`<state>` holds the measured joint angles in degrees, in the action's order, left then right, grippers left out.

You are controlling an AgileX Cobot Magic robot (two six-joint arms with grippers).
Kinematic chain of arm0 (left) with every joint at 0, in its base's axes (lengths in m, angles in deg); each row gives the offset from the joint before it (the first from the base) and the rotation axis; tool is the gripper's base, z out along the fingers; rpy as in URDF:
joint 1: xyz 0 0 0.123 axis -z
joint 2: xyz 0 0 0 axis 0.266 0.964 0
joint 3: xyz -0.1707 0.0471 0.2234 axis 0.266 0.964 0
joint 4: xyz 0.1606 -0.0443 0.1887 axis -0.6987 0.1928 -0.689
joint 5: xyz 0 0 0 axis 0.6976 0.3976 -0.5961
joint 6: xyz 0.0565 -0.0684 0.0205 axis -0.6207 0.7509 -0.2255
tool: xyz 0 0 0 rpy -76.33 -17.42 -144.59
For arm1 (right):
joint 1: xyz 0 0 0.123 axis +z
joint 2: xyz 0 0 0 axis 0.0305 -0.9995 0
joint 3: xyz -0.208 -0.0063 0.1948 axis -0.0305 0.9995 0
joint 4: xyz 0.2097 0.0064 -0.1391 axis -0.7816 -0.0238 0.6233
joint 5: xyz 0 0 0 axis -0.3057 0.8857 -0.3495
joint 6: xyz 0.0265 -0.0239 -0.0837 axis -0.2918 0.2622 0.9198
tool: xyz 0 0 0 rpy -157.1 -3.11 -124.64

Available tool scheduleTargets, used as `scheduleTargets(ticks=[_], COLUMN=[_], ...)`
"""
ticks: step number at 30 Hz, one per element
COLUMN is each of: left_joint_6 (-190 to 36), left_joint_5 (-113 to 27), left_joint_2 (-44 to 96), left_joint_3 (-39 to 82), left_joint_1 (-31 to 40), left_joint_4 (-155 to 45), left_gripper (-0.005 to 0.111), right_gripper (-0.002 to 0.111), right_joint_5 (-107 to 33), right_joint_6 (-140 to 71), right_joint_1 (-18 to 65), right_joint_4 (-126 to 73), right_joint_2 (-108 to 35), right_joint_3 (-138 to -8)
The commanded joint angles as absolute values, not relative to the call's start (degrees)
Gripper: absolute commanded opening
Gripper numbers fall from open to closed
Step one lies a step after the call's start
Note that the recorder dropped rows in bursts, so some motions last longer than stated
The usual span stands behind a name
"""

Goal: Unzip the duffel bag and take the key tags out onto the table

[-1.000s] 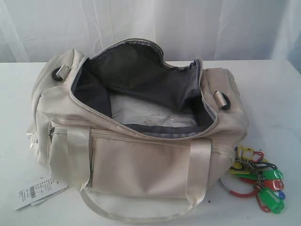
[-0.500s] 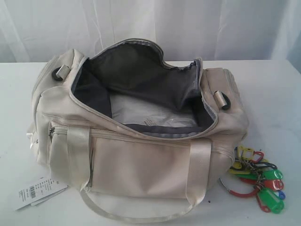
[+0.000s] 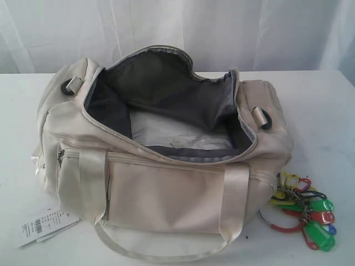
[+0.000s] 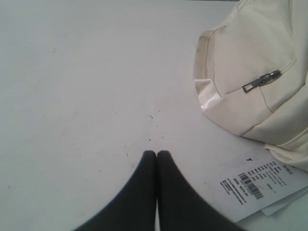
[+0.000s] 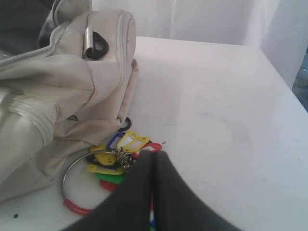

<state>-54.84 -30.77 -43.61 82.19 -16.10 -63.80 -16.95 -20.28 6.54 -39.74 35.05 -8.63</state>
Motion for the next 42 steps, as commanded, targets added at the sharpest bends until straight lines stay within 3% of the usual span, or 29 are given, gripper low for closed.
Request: scheduleTargets(ticks=[1,42], left_joint_6=[-54.5,-54.5], left_joint_5=[-30.9,-30.9], left_joint_2=[-43.8,-43.8], left_joint_3=[82.4,82.4], left_joint_1=[-15.8,-15.8], left_joint_4=[-63.3,-63.3], left_gripper=[0.000,0.000], right_gripper=[0.000,0.000], right_joint_5=[-16.9,-17.6], right_joint_6=[-20.2,-31.0], right_joint_1=[6.2,6.2], right_joint_4=[-38.3,-32.3], right_joint_2=[35.3,35.3], right_joint_3=[-8.2,-8.2])
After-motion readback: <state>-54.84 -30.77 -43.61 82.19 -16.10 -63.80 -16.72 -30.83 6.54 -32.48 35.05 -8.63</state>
